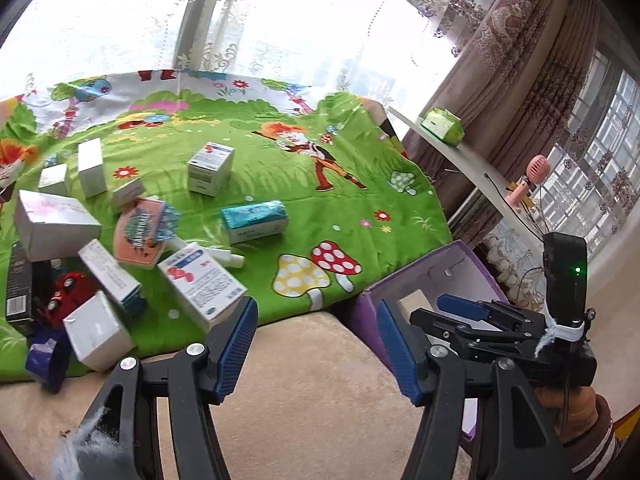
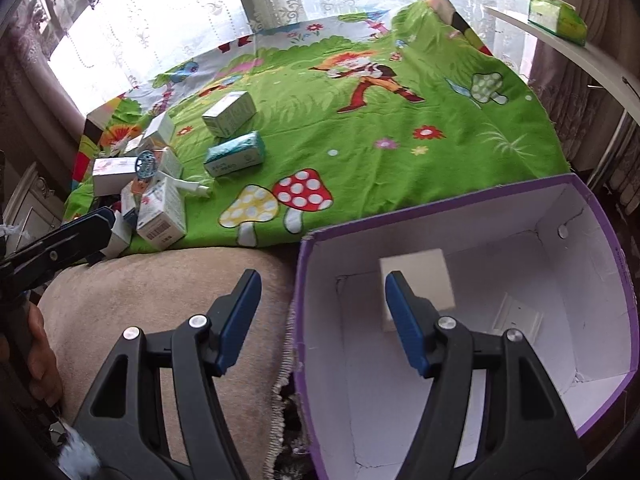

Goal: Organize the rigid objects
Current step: 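Move both open tools back over the items on the bed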

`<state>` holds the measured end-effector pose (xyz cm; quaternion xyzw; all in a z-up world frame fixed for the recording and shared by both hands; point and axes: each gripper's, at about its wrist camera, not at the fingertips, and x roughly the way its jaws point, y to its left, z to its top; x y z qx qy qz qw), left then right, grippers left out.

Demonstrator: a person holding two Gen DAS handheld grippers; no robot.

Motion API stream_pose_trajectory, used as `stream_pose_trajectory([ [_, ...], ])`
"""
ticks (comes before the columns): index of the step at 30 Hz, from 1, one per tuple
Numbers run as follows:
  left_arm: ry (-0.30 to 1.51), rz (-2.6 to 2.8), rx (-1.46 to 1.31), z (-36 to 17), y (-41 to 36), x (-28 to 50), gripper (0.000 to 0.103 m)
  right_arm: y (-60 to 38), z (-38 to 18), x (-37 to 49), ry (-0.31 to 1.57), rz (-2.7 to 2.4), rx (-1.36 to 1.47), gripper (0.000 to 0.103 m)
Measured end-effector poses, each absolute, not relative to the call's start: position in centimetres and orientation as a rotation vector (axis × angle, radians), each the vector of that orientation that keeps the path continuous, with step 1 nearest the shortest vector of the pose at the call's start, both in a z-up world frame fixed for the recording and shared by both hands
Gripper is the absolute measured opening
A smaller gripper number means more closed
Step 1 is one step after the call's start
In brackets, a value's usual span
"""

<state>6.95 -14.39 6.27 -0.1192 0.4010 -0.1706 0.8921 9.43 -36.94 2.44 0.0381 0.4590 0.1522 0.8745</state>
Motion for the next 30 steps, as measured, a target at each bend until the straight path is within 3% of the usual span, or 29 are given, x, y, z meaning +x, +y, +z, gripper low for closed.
stream_pose_trajectory([
  [16, 0.824, -0.146, -0.330, 4.5, -3.9, 4.7, 0.063, -29.5, 2.3, 11.2, 1.005, 0.449, 0.021, 0.068],
  [30, 0.878, -0.029, -0.351, 2.5, 0.2, 3.9, 0.063, -22.4, 1.9, 12.5, 1.007, 0.569, -0.063, 0.068],
])
